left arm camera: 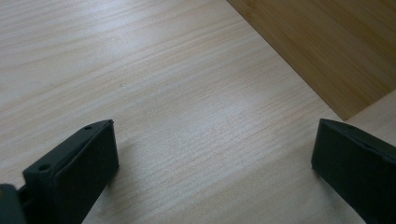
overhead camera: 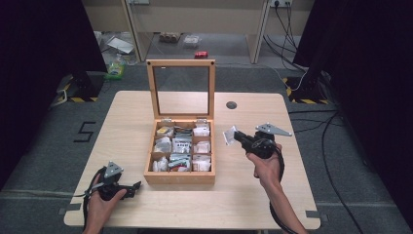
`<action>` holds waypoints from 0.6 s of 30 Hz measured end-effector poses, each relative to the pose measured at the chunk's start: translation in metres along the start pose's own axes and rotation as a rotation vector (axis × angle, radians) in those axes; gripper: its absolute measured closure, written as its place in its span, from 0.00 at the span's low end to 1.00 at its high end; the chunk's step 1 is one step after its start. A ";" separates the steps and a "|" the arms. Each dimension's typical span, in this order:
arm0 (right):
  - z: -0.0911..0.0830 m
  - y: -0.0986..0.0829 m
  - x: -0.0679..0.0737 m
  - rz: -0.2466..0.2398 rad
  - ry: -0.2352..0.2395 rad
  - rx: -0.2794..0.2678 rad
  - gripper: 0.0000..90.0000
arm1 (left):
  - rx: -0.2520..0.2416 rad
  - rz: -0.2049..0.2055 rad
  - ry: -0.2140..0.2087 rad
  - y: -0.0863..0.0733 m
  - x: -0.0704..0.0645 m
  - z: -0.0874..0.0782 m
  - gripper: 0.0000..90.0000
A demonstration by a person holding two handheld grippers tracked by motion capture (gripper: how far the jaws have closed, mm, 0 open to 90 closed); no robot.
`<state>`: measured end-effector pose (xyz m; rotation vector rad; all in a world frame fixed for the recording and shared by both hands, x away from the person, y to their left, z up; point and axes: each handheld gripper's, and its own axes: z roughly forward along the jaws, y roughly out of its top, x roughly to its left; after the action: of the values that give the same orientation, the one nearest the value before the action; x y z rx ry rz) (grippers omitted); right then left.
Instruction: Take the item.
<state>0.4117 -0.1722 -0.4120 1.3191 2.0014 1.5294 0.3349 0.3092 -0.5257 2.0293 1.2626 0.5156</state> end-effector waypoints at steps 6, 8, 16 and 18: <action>-0.011 -0.004 -0.007 0.008 -0.017 -0.006 0.97 | 0.000 0.000 0.000 0.000 0.000 0.000 0.00; -0.013 -0.005 -0.009 0.007 -0.019 -0.010 0.97 | 0.000 0.000 0.000 0.000 0.000 0.000 0.00; -0.016 -0.013 -0.018 0.009 -0.041 -0.005 0.97 | -0.001 -0.002 0.000 0.000 0.000 0.000 0.00; -0.015 -0.015 -0.019 0.009 -0.046 0.000 0.97 | -0.001 -0.001 0.000 0.000 0.000 0.000 0.00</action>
<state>0.4042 -0.1966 -0.4242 1.3527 1.9699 1.4902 0.3349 0.3092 -0.5258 2.0277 1.2632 0.5151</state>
